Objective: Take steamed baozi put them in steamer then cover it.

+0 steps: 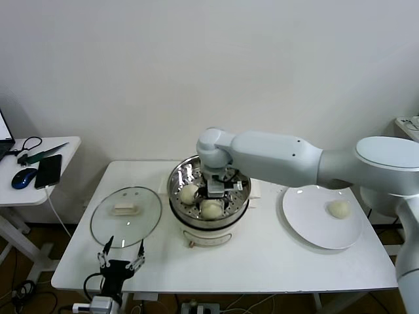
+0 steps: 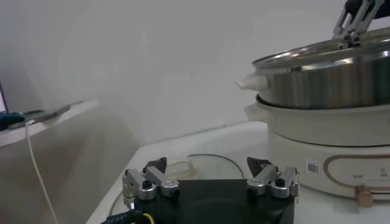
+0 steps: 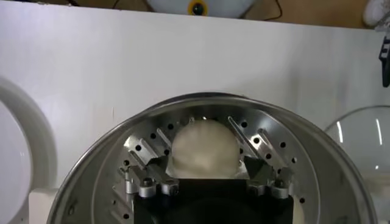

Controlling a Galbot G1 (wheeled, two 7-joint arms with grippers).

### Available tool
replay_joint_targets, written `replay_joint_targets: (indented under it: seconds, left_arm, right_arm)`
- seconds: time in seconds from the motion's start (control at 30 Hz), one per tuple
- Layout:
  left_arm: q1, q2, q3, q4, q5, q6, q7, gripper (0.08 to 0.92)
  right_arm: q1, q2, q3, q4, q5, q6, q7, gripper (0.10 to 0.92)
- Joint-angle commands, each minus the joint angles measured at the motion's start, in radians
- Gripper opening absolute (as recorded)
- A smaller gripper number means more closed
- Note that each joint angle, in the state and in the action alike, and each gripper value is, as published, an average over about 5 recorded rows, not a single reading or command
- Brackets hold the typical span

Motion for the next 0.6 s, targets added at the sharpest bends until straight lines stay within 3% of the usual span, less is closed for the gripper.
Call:
replay_joint_targets:
  seconds: [0.03, 0.2, 0.4, 0.6]
  left_arm:
    - [-0.003, 0.004, 0.0, -0.002, 0.0, 0.004, -0.002, 0.823]
    - [-0.008, 0.006, 0.002, -0.004, -0.001, 0.006, -0.006, 0.823]
    - [-0.01, 0.012, 0.004, -0.011, -0.003, 0.007, -0.006, 0.823]
    - [-0.003, 0.015, 0.003, -0.019, -0.005, 0.008, -0.006, 0.823]
  right_arm:
    - [0.033, -0.032, 0.049, -0.009, 0.011, 0.011, -0.002, 0.822]
    - [0.114, -0.163, 0.041, -0.021, 0.112, -0.07, 0.047, 0.823]
    - [0.189, -0.368, -0.01, -0.033, 0.281, -0.421, 0.205, 0.823]
    - [0.103, -0.587, 0.082, -0.017, 0.34, -0.686, 0.168, 0.823]
